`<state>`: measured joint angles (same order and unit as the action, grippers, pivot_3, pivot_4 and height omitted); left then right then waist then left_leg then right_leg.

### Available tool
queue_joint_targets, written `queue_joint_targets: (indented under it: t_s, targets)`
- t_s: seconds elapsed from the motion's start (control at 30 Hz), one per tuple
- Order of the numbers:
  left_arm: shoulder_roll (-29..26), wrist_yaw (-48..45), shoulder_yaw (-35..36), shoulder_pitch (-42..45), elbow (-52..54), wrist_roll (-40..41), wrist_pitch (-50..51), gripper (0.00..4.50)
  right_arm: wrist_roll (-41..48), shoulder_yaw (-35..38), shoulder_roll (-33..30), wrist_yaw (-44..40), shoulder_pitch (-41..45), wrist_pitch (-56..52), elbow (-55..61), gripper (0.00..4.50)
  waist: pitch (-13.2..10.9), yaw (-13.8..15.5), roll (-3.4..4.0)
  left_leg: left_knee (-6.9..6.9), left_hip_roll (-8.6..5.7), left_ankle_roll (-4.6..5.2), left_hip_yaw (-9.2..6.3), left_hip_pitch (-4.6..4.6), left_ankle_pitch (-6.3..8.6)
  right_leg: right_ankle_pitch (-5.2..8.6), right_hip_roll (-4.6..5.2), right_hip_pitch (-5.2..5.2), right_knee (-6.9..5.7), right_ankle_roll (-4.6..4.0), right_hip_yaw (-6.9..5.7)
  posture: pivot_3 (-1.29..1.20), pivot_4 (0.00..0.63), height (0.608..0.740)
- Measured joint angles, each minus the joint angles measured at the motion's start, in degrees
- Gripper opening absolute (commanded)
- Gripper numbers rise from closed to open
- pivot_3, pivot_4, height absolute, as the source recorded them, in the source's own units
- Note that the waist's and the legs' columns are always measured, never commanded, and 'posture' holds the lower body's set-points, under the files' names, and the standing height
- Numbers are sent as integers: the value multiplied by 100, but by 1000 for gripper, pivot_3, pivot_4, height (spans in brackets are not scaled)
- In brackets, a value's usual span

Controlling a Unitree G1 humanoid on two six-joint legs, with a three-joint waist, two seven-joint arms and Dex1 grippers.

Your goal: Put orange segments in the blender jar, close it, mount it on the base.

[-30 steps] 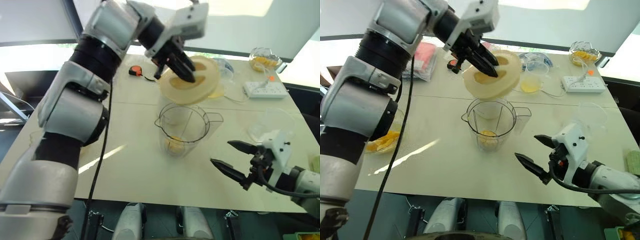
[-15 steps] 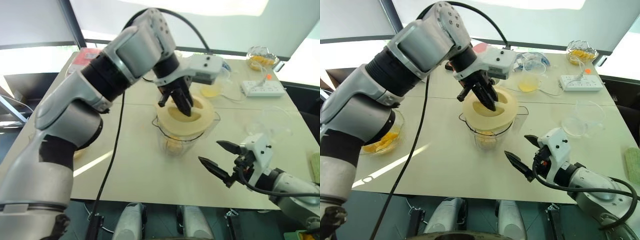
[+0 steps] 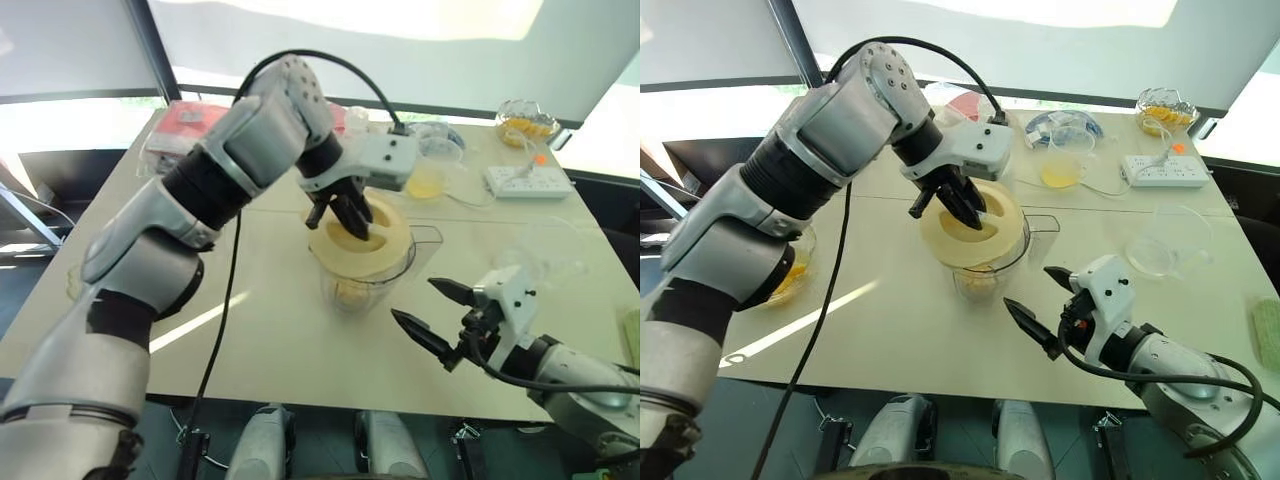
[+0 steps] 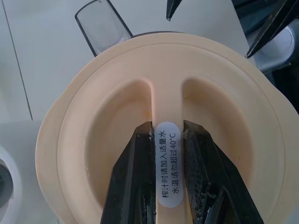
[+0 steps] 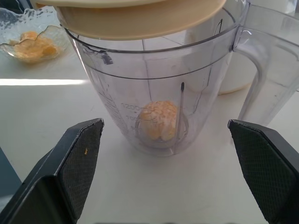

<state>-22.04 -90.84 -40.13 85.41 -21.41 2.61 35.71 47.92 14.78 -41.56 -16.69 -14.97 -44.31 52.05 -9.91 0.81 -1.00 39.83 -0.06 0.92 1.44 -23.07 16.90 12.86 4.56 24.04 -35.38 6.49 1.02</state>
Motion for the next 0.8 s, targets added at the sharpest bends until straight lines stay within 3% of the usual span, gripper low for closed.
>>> queue_joint_targets:
  t_s: [0.23,0.57,0.8]
  targets:
    - [412,-21,19,134,-596,-303,-133,262,-169,-39,99,-54,-54,84,-5,4500,-1,-19,2,15,-7,1,0,-35,1,-1,-1,34,-6,2,8,0,150,740]
    - [127,-51,-40,-264,152,-327,269,262,-589,-123,300,-40,139,233,-294,4500,4,-30,10,14,-1,11,-1,-28,6,-1,-7,35,-16,2,8,0,150,740]
    - [46,26,169,-489,467,-326,641,262,-1484,-726,737,-13,664,765,-1170,4500,10,-32,20,14,-2,11,-1,-25,6,0,-13,35,-22,3,9,0,150,740]
